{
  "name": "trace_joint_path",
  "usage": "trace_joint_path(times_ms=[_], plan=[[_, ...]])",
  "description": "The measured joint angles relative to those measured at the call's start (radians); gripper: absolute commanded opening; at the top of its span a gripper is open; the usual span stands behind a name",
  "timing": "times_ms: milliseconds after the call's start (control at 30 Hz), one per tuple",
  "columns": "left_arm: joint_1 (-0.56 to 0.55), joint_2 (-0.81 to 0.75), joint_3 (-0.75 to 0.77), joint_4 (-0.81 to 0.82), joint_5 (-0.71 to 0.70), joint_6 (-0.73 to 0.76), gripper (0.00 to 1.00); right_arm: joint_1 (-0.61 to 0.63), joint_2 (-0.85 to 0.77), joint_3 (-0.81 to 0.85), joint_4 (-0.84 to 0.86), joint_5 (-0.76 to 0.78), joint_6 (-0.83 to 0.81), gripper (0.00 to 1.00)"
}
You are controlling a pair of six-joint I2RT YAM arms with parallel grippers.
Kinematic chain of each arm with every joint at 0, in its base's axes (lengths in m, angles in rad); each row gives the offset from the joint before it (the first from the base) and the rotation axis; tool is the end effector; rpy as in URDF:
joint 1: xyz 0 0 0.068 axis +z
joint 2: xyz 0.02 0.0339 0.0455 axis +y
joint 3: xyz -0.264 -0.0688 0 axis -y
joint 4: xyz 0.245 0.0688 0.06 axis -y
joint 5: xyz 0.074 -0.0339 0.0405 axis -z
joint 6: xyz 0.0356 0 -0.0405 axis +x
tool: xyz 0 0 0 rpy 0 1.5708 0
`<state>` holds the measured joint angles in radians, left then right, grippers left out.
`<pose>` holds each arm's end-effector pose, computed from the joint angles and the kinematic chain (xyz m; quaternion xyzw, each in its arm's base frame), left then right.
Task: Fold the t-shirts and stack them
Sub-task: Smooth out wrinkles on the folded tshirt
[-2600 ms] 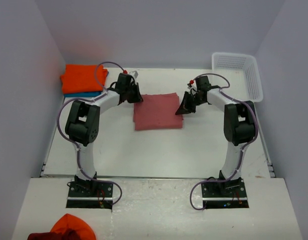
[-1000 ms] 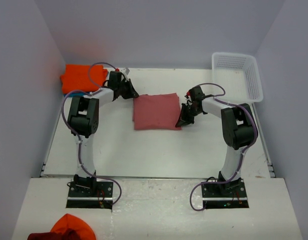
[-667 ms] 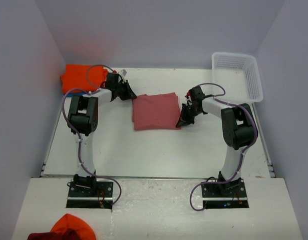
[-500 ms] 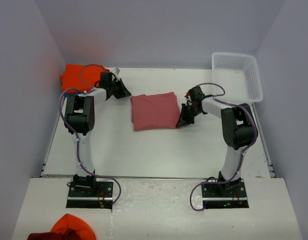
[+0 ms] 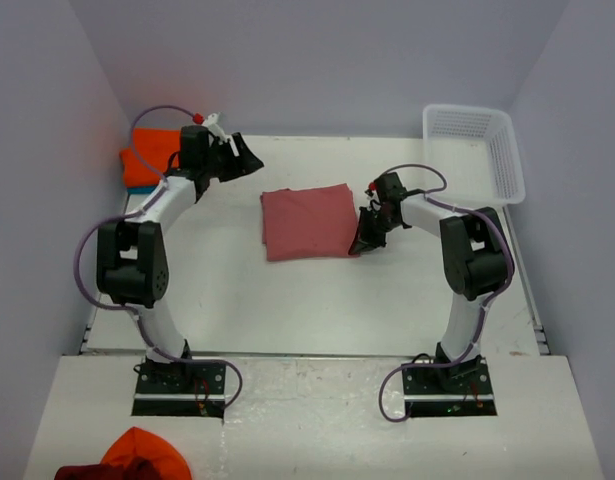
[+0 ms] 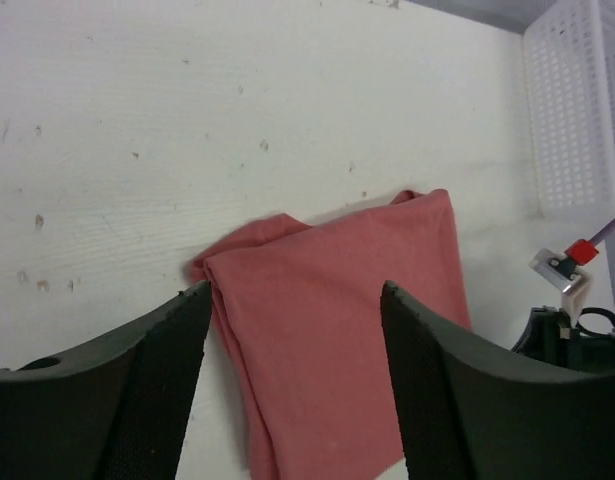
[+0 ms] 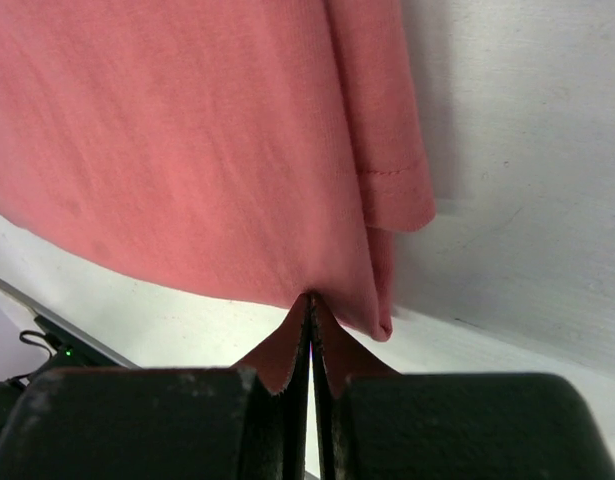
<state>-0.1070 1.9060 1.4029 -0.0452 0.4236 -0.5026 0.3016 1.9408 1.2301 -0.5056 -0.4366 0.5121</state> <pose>0.4372 -0.0617 0.2418 -0.0667 0.8562 -0.3184 0.4013 0.3557 0.1264 0.1456 0.0630 0.9597 0.2639 0.0737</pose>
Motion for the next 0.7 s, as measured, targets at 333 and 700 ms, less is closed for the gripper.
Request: trace_joint_path(times_ms=[333,700], plan=[[-0.019,-0.230,-0.257,-0.053,-0.066,0.007,0.71,0.019,-0.145,-0.003,0.008,-0.009,-0.003,0.00],[-0.072,-0.140,-0.284,-0.183,-0.080,0.078,0.76,0.019,-0.164,-0.010,0.021,-0.027,-0.016,0.00]])
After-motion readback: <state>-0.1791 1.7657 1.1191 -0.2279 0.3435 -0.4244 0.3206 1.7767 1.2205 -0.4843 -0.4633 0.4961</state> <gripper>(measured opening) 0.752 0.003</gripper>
